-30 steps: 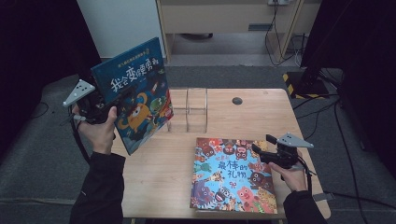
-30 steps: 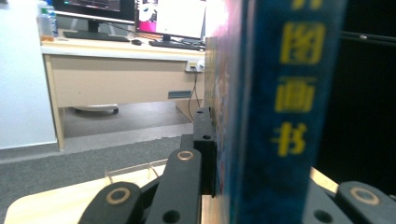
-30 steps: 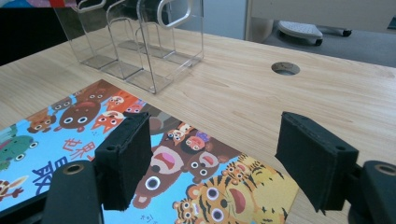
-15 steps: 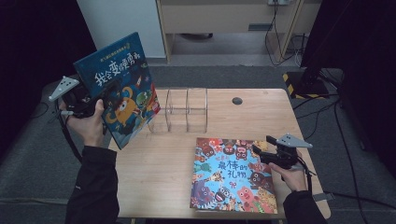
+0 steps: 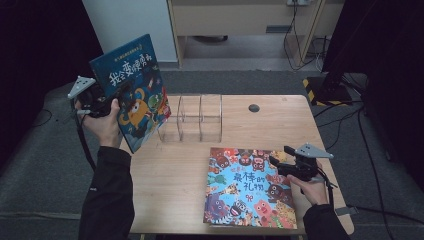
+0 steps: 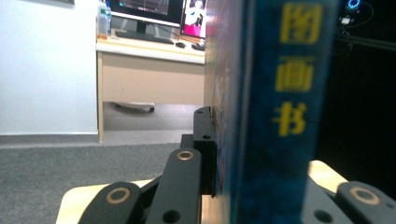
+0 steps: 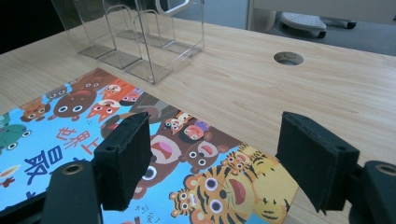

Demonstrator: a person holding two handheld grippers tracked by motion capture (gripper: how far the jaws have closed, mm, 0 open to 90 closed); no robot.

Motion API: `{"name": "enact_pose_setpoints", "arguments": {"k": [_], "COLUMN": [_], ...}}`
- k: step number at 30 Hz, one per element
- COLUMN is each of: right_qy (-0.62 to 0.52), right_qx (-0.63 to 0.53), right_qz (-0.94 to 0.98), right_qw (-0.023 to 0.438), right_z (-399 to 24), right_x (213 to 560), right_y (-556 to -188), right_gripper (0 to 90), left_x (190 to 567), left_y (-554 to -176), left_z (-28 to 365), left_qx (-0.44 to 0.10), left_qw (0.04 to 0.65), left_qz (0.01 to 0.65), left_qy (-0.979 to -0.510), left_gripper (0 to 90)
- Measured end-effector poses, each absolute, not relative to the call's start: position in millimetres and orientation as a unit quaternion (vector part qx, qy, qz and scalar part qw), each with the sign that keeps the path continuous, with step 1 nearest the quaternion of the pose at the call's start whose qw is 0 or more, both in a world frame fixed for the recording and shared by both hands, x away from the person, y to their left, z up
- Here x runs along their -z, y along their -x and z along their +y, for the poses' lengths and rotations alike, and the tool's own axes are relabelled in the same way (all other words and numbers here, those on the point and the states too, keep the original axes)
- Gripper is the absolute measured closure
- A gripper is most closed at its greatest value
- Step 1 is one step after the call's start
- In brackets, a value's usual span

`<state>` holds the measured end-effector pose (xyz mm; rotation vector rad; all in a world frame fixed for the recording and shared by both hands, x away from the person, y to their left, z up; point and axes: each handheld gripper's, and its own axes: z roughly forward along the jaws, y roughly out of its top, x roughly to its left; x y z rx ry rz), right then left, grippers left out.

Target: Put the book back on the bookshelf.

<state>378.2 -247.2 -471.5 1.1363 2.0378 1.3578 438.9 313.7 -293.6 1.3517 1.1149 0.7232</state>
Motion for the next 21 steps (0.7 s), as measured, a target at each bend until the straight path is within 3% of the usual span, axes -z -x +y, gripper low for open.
{"name": "enact_pose_setpoints", "arguments": {"k": [21], "right_qy": [-0.402], "right_qx": [-0.491], "right_qz": [0.745], "right_qw": [0.208], "right_z": [-238], "right_x": [475], "right_y": [-376], "right_gripper": [24.5], "left_x": [321], "left_y": [-486], "left_z": [294], "left_qx": [-0.307], "left_qw": [0.583], "left_qz": [0.497], "left_qy": [-0.565], "left_gripper": [82.4]}}
